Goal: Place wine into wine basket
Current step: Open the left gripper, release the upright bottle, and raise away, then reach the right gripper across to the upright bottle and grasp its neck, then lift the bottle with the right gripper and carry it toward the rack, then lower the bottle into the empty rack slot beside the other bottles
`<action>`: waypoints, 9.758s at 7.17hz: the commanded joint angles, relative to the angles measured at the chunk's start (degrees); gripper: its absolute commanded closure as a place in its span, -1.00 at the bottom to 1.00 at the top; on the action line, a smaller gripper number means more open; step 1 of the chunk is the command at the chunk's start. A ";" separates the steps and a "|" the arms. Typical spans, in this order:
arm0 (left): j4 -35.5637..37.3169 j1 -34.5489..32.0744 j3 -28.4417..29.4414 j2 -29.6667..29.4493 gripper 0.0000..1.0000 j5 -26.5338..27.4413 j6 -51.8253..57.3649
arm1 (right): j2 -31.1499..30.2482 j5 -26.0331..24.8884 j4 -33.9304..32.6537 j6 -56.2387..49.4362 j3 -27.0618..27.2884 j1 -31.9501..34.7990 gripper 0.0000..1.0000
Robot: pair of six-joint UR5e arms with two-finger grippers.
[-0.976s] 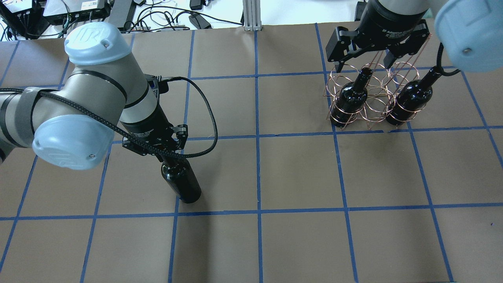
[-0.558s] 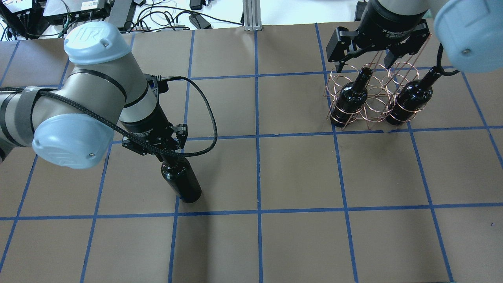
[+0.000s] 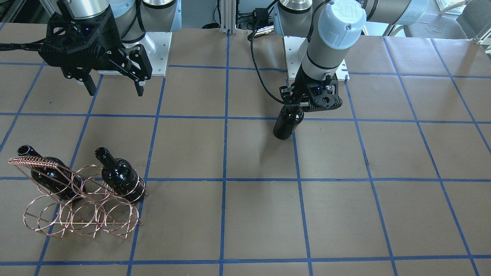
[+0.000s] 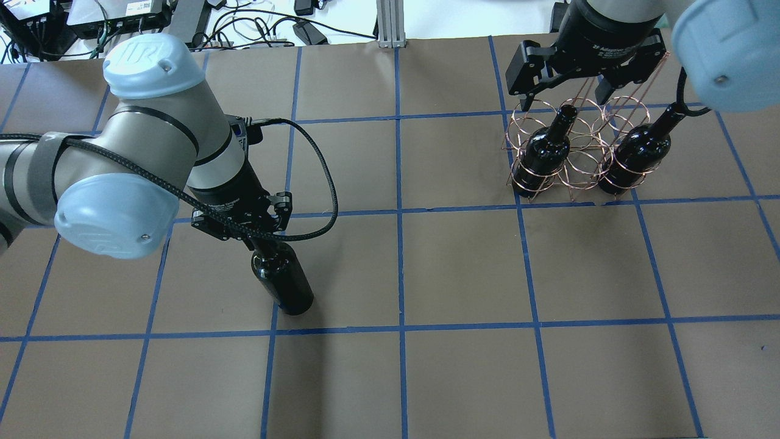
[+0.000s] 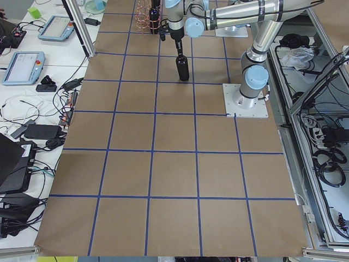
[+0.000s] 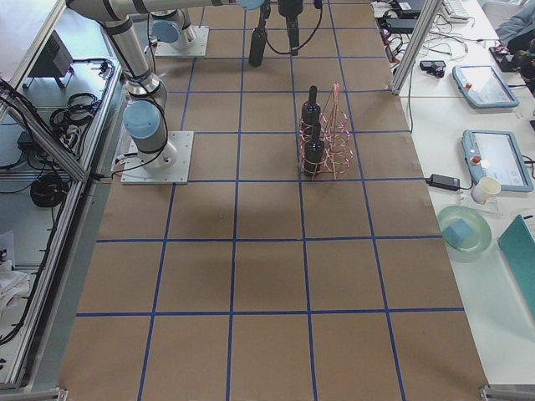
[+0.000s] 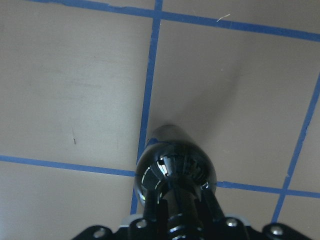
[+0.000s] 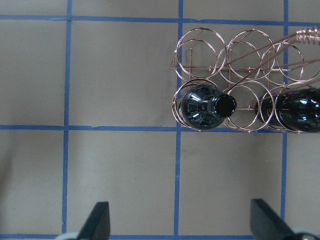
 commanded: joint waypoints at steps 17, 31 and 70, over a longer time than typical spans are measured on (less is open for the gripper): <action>-6.77 26.02 20.36 0.68 -1.00 0.88 22.33 | 9.04 7.39 0.85 41.10 -8.87 18.73 -1.00; -9.32 25.50 19.92 0.60 -1.00 1.94 22.33 | 25.32 4.49 -4.42 60.26 -10.63 40.30 -0.56; -8.18 5.55 19.30 1.39 -1.00 2.37 7.56 | 17.06 2.21 -8.63 -24.56 -1.49 -15.77 -0.41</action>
